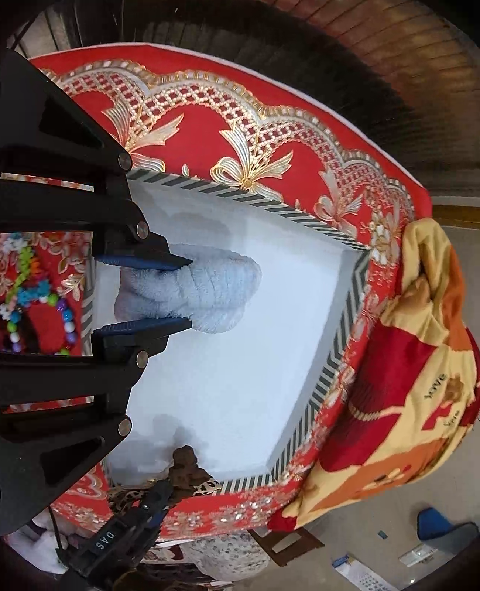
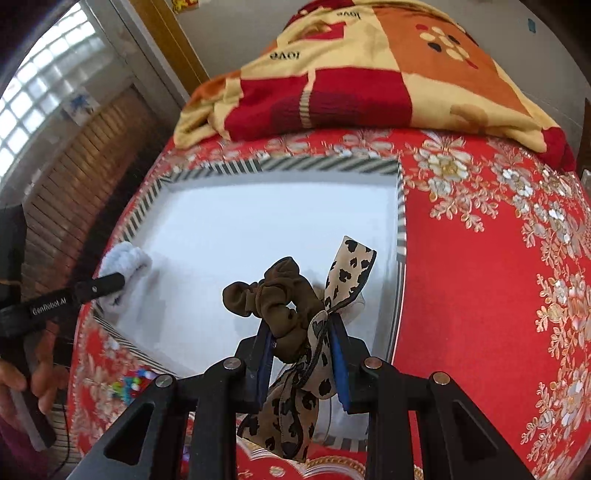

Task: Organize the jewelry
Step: 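Carry both held items into the white tray and open both tools, then move the left tool to the red velvet bow while the right moves to the heart-charm bracelet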

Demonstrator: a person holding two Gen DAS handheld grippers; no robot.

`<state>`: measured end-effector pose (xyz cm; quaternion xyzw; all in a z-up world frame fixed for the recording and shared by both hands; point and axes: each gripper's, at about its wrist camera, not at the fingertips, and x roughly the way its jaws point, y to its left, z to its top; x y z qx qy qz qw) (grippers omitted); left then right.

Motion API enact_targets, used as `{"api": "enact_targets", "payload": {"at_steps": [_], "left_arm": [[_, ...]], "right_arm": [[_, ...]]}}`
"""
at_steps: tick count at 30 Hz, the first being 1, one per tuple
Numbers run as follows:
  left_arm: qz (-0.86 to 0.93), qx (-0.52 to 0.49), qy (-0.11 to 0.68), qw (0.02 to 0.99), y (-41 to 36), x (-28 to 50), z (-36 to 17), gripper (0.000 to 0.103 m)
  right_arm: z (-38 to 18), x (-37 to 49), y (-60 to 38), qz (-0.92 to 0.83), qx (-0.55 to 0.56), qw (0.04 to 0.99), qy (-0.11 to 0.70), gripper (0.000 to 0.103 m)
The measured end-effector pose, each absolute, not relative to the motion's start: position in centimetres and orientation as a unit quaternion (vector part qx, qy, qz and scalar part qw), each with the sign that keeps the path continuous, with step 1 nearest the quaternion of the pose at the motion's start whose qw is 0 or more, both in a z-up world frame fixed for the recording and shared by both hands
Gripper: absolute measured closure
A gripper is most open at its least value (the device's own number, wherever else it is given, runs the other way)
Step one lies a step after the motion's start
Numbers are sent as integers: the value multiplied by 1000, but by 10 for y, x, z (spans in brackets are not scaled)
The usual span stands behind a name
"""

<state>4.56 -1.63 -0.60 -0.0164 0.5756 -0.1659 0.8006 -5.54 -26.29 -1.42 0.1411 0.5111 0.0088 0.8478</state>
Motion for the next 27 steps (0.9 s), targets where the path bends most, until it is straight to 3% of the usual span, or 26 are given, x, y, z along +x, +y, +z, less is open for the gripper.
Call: {"api": "enact_targets", "payload": {"at_steps": [4, 7, 10, 15, 18, 27], "left_arm": [[-160, -6, 582, 797, -18, 47, -16, 80], [-154, -3, 584, 797, -19, 48, -21, 79], [-151, 3, 580, 801, -20, 47, -22, 75], [-150, 3, 566, 811, -18, 41, -14, 52], [-148, 0, 561, 814, -15, 34, -7, 46], [-126, 0, 542, 831, -6, 0, 19, 45]], "right_arm": [[-28, -55, -265, 3, 135, 841, 525, 75], [-30, -57, -268, 6, 150, 839, 523, 58], [-21, -62, -268, 11, 149, 843, 516, 58], [3, -77, -270, 18, 170, 851, 496, 58], [16, -90, -270, 22, 180, 855, 486, 57], [42, -123, -272, 13, 193, 867, 460, 54]]}}
